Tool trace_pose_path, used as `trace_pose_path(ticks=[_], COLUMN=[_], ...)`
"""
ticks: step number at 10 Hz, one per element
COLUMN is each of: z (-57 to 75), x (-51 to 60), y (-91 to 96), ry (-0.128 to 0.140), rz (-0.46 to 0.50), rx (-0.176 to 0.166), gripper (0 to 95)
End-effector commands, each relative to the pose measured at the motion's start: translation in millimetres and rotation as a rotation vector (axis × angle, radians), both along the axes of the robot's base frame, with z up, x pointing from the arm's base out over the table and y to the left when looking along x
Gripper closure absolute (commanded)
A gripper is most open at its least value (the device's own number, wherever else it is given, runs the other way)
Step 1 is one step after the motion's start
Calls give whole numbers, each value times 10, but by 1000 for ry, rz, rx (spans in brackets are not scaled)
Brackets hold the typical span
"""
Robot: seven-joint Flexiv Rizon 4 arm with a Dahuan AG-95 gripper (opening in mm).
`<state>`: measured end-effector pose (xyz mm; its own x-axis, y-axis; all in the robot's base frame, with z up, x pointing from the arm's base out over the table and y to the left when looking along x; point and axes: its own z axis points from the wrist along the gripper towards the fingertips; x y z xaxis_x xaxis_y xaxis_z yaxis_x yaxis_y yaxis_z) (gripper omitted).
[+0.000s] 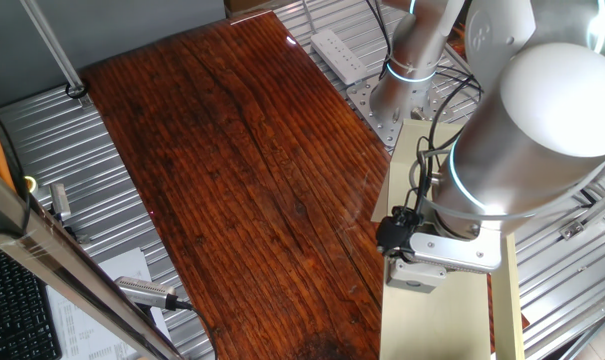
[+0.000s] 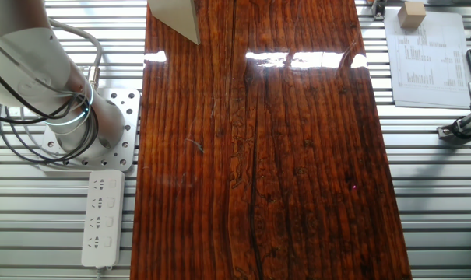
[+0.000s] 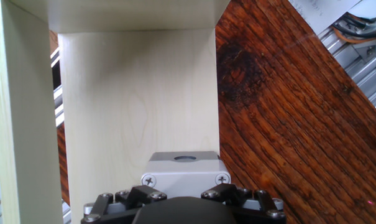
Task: Put the object on the shelf
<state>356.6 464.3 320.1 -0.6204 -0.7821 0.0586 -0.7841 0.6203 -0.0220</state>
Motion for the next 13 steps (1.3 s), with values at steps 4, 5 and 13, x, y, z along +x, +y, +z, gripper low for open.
trace_pose_path(ticks=[4,5,13], z=[12,32,365], x=[1,1,82], y=[0,1,-126], ry=[5,5,33], rz=[2,0,10], rx=[-2,-1,12], gripper=[0,0,0])
